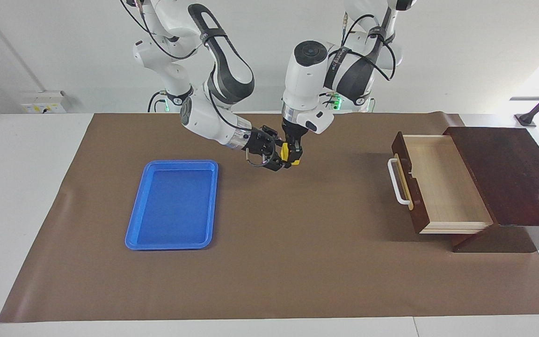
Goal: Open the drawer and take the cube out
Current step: 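Close the right gripper on the cube held by the left gripper, then carry the cube over the tray with the right gripper while the left withdraws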
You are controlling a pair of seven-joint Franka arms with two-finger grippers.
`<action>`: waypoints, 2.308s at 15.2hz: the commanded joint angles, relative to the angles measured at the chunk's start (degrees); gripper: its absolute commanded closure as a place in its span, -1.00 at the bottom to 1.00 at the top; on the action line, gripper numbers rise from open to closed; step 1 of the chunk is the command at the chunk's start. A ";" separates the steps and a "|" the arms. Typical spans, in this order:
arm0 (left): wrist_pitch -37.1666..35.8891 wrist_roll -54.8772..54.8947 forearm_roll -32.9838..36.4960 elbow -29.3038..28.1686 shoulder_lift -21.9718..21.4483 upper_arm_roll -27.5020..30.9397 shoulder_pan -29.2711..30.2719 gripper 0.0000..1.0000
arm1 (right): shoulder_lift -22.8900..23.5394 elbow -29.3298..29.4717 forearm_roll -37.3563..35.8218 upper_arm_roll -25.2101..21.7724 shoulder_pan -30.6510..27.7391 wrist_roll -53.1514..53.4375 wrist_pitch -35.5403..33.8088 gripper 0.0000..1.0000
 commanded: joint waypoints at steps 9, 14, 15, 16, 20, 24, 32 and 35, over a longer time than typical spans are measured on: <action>1.11 -0.48 1.01 -1.01 -1.22 0.76 -0.47 0.47 | -0.96 0.04 1.30 0.58 -1.00 -0.84 -1.14 1.00; 1.02 -0.30 0.93 -0.92 -1.22 0.76 -0.39 -1.00 | -0.96 0.48 1.30 0.49 -1.79 -0.84 -1.66 1.00; 0.94 -0.30 1.01 -0.92 -1.22 0.76 -0.39 -1.00 | -0.87 0.57 1.30 0.49 -1.88 -0.84 -1.67 1.00; 0.24 -0.13 1.01 -0.58 -1.22 0.85 -0.13 -1.00 | -0.87 0.57 1.30 0.58 -1.88 -0.84 -1.75 1.00; -5.21 8.64 1.89 0.92 -1.84 1.38 7.23 -1.00 | -0.70 1.18 1.31 0.49 -2.84 -0.66 -2.89 1.00; -4.78 13.83 1.98 -2.15 -2.80 1.38 16.73 -1.00 | -0.44 1.97 0.34 0.23 -7.40 -0.92 -5.44 1.00; 7.18 37.75 2.16 -14.47 -5.62 1.47 31.59 -1.00 | 0.09 1.36 -10.11 0.05 -20.94 -9.95 -13.69 1.00; 6.48 37.32 6.54 -12.18 -4.92 1.47 33.53 -1.00 | 0.09 -0.13 -13.79 0.05 -25.95 -15.75 -18.79 1.00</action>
